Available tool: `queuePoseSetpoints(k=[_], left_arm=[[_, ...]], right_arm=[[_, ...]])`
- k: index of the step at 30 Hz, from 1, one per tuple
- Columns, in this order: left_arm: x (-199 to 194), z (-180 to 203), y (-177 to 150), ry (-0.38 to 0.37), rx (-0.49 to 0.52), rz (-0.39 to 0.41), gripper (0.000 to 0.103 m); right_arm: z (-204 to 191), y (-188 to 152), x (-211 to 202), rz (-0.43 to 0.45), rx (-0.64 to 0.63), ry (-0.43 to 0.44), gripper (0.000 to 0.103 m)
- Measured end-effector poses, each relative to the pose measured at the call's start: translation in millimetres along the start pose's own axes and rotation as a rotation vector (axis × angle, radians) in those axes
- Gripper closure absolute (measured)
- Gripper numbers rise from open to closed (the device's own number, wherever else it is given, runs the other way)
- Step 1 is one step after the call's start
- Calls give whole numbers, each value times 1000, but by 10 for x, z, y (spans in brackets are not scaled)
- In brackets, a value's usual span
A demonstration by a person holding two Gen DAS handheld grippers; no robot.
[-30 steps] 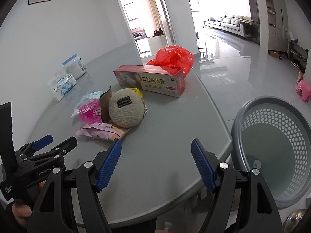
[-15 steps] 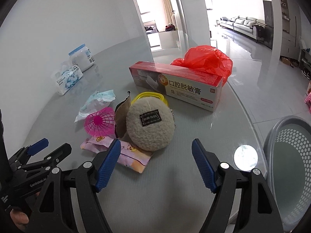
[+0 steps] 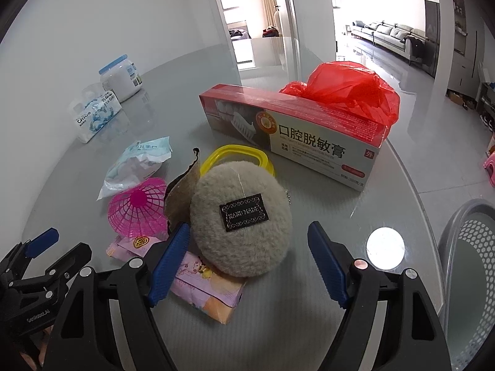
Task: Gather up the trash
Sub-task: 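Close the right tool on the fluffy beige ball, then grasp the blue baby-wipes pack with the left tool while right holds the ball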
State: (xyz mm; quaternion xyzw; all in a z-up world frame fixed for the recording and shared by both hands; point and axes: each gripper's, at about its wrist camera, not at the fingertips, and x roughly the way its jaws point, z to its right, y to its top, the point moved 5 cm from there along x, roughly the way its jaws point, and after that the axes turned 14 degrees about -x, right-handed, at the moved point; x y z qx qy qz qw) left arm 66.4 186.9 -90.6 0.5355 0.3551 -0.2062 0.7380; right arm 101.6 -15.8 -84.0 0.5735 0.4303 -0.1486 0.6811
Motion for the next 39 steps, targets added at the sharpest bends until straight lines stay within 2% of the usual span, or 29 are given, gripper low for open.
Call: queuePoseSetpoints(k=[6,7,8,11,23,29,39], left_arm=[[8,9,1,-2,0,-3,12],[10,13,1,-3,0,-5,12],[12,17,1,-3,0,-5,12],[21,25,9,-5,0,-8,12],[87,35,260,-37,12,16,12],[287,-16,469,-50,4,-8,12],[617,17,709,-79,47,-45,12]], right_arm=[[-42,10,42,3,-25,-5,28],[-48,9,37,6,-28,-5,33],[-54,7,37,4,-31,-1,41],[-54,0,21,10,-26,1,44],[221,-105,-345,78,84,-14,45],[281,-261,-558,91,116,-15,45],[355,-376,-780,101,143,-34,45]])
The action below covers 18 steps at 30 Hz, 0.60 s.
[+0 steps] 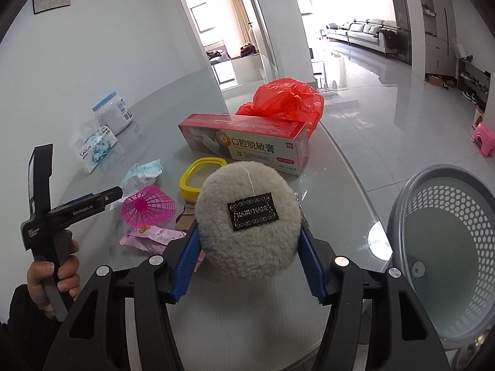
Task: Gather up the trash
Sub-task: 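Grasp the blue baby-wipes pack with the left tool while right holds the ball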
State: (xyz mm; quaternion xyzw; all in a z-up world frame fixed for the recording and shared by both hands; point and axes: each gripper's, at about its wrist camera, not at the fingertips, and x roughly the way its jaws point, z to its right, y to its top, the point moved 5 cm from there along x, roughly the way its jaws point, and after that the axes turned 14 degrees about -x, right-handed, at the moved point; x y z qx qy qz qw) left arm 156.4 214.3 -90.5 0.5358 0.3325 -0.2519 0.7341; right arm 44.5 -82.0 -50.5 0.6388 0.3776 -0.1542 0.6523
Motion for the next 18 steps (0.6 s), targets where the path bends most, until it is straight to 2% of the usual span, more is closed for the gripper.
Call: queuePoseSetpoints(k=[6,18], left_arm=[[97,48,69,-20,55,-2,12],[382,126,124,-58,128,-71,12]], right_arm=[[-53,31,-34,5,-10,0,45],[-107,64,-9,4,-12,10,45]])
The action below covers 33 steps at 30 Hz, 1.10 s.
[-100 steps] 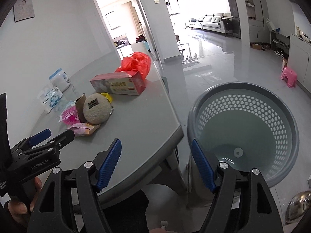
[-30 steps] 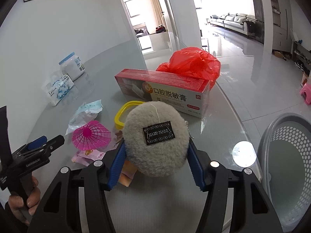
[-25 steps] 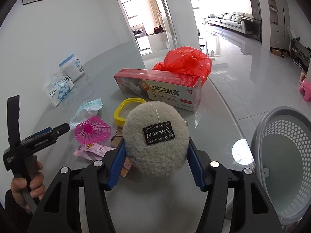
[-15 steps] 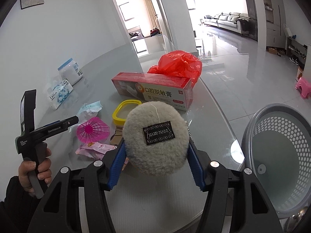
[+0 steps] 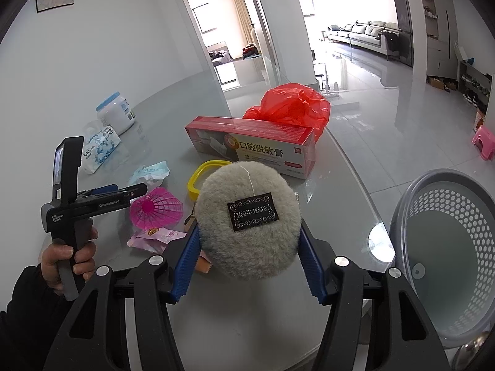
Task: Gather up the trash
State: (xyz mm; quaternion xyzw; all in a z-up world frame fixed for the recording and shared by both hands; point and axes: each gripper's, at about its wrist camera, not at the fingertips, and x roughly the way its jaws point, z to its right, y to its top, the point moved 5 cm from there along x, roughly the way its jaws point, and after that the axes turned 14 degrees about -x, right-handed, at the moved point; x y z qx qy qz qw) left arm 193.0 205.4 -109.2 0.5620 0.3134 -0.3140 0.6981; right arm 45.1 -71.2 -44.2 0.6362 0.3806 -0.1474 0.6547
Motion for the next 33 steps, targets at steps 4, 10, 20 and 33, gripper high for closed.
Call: queuePoseSetpoints(k=[4,10,20,33], left_arm=[[74,24,26,-4,13,-19,12],[111,52,59,-21,16,-27,21],[20,40,-3,-38,-7,-10,52],[-444,23,-39,11,-50,84,52]], right_arm=[[-21,2,13,-4,-3,5,45],[-36,-1,20,-5,-2,8,45],[-13,-20,8,-5,9,17,45],[71,-55,-80,13,17,15,45]])
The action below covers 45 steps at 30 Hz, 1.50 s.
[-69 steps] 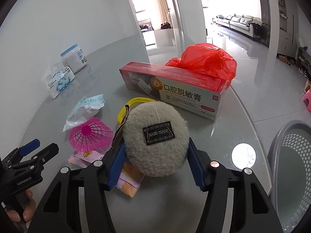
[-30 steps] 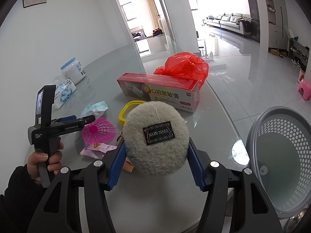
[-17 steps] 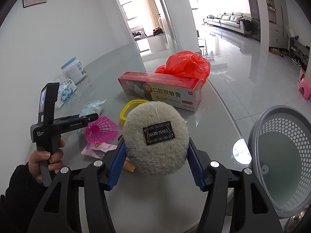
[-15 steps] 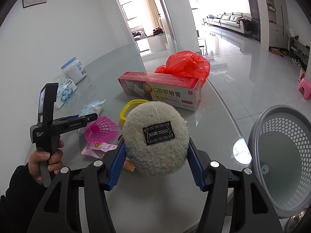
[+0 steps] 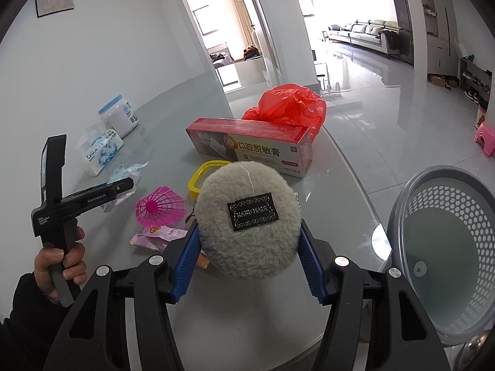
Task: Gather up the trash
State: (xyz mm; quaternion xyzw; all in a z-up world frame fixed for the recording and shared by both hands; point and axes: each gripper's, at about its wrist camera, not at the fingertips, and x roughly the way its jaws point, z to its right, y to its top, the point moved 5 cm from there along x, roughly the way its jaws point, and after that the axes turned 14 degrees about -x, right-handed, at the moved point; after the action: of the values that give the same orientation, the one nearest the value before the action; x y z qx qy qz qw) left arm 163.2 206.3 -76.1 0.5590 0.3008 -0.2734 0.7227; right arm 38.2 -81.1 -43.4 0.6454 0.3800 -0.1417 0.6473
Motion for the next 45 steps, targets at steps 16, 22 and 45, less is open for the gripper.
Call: queuePoseSetpoints(k=[16,22,45], left_arm=[[-783,764,-334,-112,82,112,52],[-902,1170,-496,-188,114,94,52],[-614,52,-591,33,-98,-5,41]], right_arm=[[459,-274,-469,42,73,-80,45],[725,-429,-650,58,128,-108,45],[711,-507,-511,26,140,-58,45]])
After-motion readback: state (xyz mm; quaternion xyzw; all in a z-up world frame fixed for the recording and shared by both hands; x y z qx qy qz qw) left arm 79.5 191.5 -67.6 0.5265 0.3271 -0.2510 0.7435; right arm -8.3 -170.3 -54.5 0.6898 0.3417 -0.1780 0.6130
